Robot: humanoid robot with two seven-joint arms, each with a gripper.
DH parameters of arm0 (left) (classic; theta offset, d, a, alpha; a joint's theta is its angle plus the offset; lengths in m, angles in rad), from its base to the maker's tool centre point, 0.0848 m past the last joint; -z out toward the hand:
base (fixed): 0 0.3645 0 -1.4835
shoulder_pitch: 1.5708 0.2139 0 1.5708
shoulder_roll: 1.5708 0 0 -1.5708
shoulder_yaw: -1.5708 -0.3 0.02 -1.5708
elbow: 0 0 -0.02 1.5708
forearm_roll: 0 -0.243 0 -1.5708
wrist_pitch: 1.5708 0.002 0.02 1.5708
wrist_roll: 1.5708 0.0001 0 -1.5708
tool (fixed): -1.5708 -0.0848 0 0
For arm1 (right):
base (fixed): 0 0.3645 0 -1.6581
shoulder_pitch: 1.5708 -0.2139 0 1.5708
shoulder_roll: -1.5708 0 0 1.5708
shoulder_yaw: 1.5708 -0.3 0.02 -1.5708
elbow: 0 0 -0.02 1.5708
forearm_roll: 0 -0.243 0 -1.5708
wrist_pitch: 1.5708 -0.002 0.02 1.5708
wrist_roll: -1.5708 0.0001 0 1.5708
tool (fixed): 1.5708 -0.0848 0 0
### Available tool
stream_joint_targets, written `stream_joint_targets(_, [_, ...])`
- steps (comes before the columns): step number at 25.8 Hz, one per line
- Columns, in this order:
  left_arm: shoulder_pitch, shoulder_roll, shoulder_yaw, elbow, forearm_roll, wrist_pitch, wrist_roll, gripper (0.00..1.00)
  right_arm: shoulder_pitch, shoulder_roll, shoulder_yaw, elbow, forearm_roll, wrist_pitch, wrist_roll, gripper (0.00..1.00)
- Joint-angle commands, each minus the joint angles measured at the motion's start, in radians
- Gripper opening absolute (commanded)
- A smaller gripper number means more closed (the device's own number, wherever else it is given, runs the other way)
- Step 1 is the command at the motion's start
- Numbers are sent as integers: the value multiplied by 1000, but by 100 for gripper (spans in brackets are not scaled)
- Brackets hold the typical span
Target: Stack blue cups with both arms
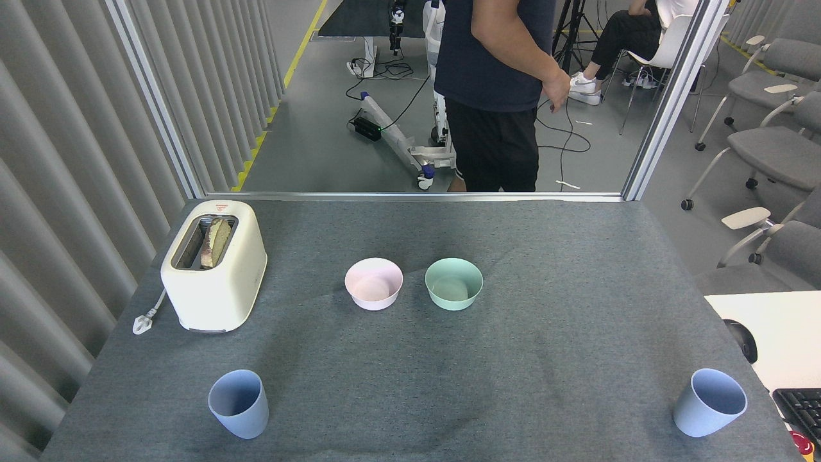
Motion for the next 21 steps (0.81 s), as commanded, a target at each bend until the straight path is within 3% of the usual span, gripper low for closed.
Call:
stream_joint_targets(1, [-4,-2,1,4,1,-5,2,100,1,0,2,0,0,0,0,100])
stream_joint_targets(12, [-12,-12,-5,5,16,-14,0,100,-1,-2,2,3,3,8,0,100])
stream_joint_targets(14, [-16,-16,-64,2,8,-8,0,100,-1,-1,2,3,3,8,0,100])
stream_joint_targets(21, [-177,-51,-96,140,-4,106,-43,100,3,-5,-3,3,3,14,0,100])
